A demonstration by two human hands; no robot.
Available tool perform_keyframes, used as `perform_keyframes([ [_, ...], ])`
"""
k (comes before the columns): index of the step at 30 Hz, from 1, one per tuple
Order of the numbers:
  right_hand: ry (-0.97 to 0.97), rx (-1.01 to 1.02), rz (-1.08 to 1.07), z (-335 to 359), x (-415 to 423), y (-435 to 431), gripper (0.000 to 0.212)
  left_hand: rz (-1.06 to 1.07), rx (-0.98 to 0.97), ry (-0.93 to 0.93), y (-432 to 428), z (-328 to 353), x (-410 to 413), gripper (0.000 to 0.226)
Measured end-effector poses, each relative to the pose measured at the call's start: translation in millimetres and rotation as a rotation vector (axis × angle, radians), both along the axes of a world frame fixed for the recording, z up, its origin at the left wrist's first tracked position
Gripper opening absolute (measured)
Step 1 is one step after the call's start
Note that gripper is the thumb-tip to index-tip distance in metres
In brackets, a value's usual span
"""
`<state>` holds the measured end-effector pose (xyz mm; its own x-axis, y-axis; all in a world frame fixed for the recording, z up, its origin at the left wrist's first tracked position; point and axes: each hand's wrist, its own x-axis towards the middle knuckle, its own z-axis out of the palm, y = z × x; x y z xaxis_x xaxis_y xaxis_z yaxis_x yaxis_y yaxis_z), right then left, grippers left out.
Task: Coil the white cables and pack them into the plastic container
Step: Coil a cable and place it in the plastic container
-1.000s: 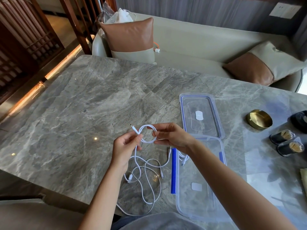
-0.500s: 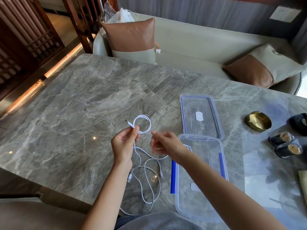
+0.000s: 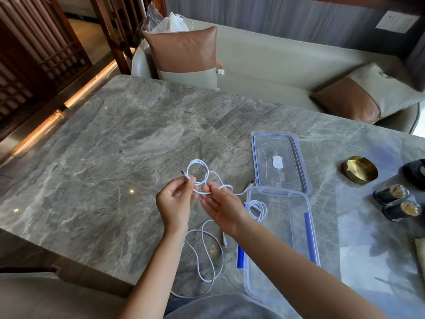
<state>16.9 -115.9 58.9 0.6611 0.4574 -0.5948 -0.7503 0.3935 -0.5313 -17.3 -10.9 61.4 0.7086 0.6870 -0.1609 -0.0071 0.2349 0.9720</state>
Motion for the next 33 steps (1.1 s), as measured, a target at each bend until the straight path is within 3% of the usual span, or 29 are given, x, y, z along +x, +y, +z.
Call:
perform_keyframes([
  [5, -0.327, -0.255, -0.019, 4.6, 6.0, -7.7, 0.025, -0.068, 0.059, 0.057, 4.3, -7.4, -3.5, 0.005],
  [11, -0.628, -0.597, 0.250, 14.5, 24.1, -16.8, 0.026, -0.398, -0.003, 0.177, 17.8, -5.8, -5.7, 0.005],
  [18, -0.624, -0.452, 0.638, 24.2, 40.3, -37.0, 0.022, -0.595, -0.016, 0.235, 33.5, -5.7, -12.0, 0.010],
  [24, -0.567, -0.341, 0.665, 29.3, 44.1, -43.8, 0.015, -0.769, -0.022, 0.198, 41.4, 3.4, -11.4, 0.005],
  [29, -0.533, -0.284, 0.683, 31.5, 43.7, -46.2, 0.014, -1.054, -0.073, 0.245, 64.3, 10.9, -13.0, 0.027],
  [31, -0.529, -0.270, 0.688, 32.5, 44.3, -47.1, 0.015, -1.068, 0.045, 0.326, 63.0, 11.1, -10.0, 0.029],
  [33, -0.516, -0.261, 0.720, 32.5, 43.6, -46.4, 0.018, -0.947, 0.277, 0.325, 52.0, 11.4, -3.2, 0.036],
])
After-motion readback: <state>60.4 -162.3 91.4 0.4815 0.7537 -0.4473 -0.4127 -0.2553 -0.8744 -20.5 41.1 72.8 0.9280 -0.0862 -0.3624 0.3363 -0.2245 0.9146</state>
